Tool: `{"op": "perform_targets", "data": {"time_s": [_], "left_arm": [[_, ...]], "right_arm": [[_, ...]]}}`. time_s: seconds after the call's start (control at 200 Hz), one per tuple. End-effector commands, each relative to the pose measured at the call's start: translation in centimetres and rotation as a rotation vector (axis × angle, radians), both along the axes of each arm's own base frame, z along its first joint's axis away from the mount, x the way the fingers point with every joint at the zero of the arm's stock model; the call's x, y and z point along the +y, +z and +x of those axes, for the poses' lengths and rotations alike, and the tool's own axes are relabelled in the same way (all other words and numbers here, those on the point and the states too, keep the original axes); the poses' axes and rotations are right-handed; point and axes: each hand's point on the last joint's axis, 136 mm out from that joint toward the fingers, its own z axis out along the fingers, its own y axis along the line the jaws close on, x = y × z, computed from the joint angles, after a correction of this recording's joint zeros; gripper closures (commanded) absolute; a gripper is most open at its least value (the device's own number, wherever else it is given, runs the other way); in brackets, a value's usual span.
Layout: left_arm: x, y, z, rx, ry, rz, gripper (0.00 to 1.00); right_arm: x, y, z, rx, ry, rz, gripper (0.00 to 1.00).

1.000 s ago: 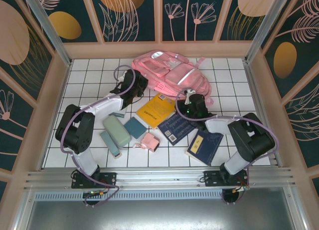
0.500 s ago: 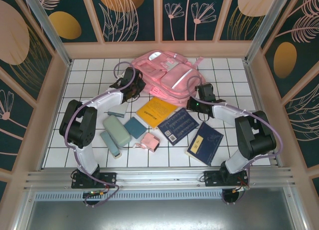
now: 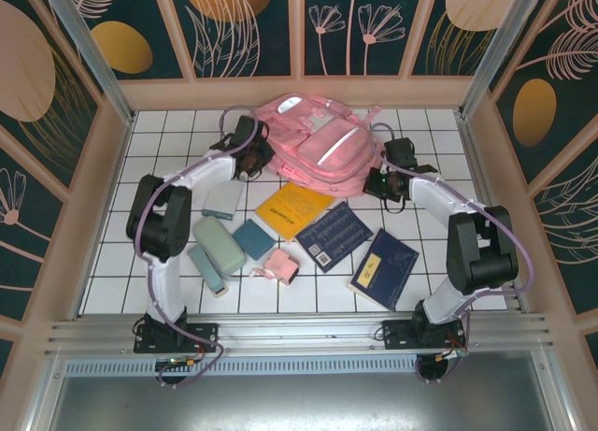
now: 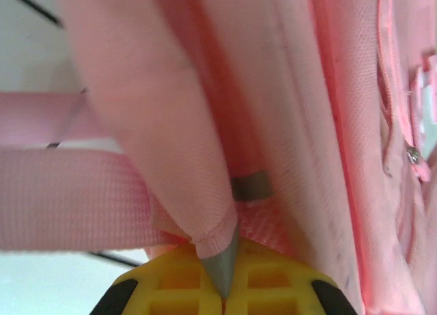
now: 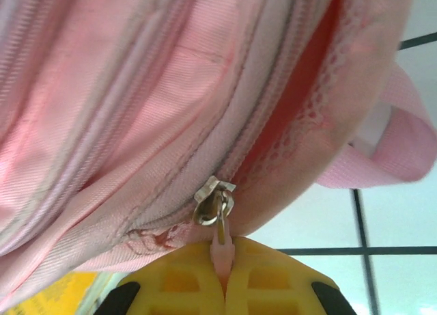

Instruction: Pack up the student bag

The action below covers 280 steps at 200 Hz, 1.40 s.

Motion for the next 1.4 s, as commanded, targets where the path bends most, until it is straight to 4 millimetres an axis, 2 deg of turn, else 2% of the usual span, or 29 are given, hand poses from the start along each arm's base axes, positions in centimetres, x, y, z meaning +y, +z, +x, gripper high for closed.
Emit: {"op": "perform_targets", "data": {"time_s": [0.0, 0.025, 0.075, 0.105, 0.19, 0.24, 0.285, 0.33, 0.445, 0.485, 0.631, 0.681, 0.701, 0.811, 0.911, 1.186, 1.396], "left_arm": [[-2.9, 2.0, 4.7, -0.101, -0.168, -0.042, 1.0], [-3.5, 2.2, 5.2, -0.108, -0.184, -0.055, 0.98], [-4.5, 3.1, 6.0, -0.141, -0.218, -0.089, 0.68], [-5.2, 4.0, 6.4, -0.169, -0.246, -0.115, 0.55], [-6.4, 6.3, 7.2, -0.205, -0.292, -0.144, 0.31], [-5.9, 6.9, 7.2, -0.193, -0.282, -0.108, 0.18], [-4.5, 7.1, 7.0, -0.173, -0.246, -0.043, 0.07], [-2.8, 6.9, 6.6, -0.141, -0.196, 0.026, 0.02], [1.5, 6.4, 4.2, -0.049, -0.091, 0.142, 0.02], [2.6, 6.3, 3.2, -0.02, -0.069, 0.159, 0.02], [4.3, 6.2, -1.3, 0.046, -0.034, 0.12, 0.02], [4.0, 5.8, -3.1, 0.075, -0.032, 0.055, 0.02], [3.5, 6.0, -3.7, 0.078, -0.038, 0.013, 0.01], [1.4, 4.6, -7.1, 0.139, -0.057, -0.203, 0.06], [0.0, 4.1, -8.3, 0.163, -0.054, -0.345, 0.13], [-2.5, 3.0, -7.9, 0.16, -0.066, -0.46, 0.24], [-4.5, 1.1, -7.3, 0.183, -0.087, -0.483, 0.32]], "right_arm": [[4.9, 5.6, -1.4, -0.058, 0.17, 0.131, 1.0], [5.9, 6.3, -1.8, -0.056, 0.199, 0.159, 1.0], [7.8, 7.6, -2.7, -0.053, 0.248, 0.198, 1.0], [8.7, 8.1, -3.1, -0.05, 0.263, 0.212, 1.0], [10.7, 9.1, -3.7, -0.037, 0.257, 0.26, 1.0], [11.7, 9.1, -3.9, 0.0, 0.229, 0.287, 1.0], [12.6, 8.9, -4.1, 0.029, 0.218, 0.316, 1.0], [13.4, 8.5, -4.2, 0.045, 0.2, 0.34, 1.0], [15.7, 7.6, -4.0, 0.057, 0.172, 0.377, 1.0], [17.1, 7.3, -4.3, 0.064, 0.195, 0.377, 1.0], [19.3, 5.7, -3.7, 0.069, 0.208, 0.357, 1.0], [19.8, 5.7, -3.5, 0.064, 0.207, 0.388, 1.0], [20.0, 5.6, -3.4, 0.063, 0.21, 0.403, 1.0], [21.0, 5.6, -3.2, 0.058, 0.233, 0.436, 1.0], [21.6, 5.5, -3.4, 0.068, 0.243, 0.457, 1.0], [22.3, 4.4, -4.6, 0.105, 0.264, 0.482, 1.0], [22.8, 4.2, -4.9, 0.112, 0.268, 0.483, 1.0]]}}
